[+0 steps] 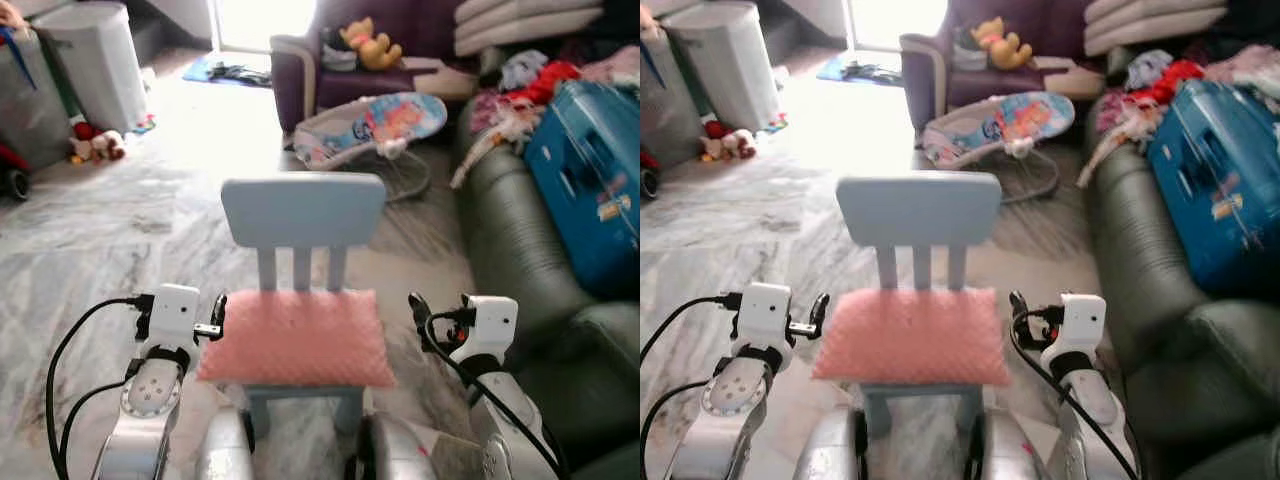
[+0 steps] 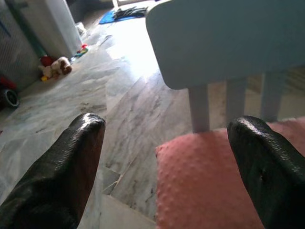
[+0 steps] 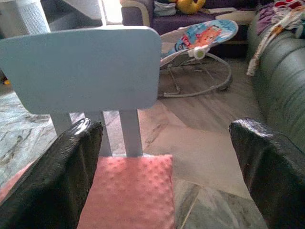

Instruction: Move the pillow to the sofa

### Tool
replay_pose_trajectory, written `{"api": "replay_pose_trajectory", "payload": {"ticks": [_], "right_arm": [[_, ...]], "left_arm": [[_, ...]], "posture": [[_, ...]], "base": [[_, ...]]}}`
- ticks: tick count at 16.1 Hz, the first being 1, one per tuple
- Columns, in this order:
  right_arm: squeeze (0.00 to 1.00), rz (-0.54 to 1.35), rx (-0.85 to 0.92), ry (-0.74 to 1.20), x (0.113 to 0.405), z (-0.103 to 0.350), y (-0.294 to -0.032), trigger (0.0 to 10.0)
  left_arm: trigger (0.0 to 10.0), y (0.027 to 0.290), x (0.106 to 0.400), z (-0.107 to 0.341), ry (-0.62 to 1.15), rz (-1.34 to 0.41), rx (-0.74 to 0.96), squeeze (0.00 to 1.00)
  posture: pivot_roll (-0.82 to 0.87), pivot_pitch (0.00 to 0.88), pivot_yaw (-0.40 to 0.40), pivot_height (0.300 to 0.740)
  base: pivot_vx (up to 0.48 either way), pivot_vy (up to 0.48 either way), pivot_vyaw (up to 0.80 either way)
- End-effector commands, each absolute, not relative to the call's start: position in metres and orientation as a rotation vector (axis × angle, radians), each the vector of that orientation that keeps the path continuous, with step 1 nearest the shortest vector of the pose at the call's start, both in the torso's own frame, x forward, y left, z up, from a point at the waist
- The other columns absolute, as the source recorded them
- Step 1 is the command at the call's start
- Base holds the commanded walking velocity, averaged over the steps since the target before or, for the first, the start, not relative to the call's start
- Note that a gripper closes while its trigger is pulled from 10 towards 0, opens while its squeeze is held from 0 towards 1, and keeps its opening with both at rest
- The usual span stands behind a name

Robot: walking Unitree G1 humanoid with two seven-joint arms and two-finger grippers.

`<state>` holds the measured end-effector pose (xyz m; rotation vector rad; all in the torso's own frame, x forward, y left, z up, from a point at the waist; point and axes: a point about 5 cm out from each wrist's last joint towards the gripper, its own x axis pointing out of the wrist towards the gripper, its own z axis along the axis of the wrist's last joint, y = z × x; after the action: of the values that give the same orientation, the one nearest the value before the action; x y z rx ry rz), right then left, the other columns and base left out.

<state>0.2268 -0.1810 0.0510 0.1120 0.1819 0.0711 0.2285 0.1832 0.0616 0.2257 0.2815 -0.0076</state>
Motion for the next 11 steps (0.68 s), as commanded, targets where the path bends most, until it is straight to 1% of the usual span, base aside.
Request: {"api": "replay_pose_trajectory", "payload": {"ticks": [1,6,11], "right_arm": [[0.00,0.079,0.116,0.185,0.2274,0.0515,-0.1808,10.0],[0.00,0.093,0.119,0.191,0.2286,0.0511,-0.1805,10.0],[0.00,0.106,0.113,0.193,0.2287,0.0509,-0.1803,10.0]], "left_arm": [[10.0,0.1854,0.2290,0.0627,0.282,0.007,0.242,0.00],[10.0,0.1860,0.2294,0.0627,0.280,0.032,0.256,0.00],[10.0,0.1845,0.2300,0.0621,0.283,0.032,0.235,0.00]], "posture": [[0.03,0.000,-0.027,0.633],[0.03,0.000,-0.028,0.633],[0.03,0.000,-0.029,0.633]], "base": [[0.000,0.000,0.00],[0.000,0.000,0.00],[0.000,0.000,0.00]]}}
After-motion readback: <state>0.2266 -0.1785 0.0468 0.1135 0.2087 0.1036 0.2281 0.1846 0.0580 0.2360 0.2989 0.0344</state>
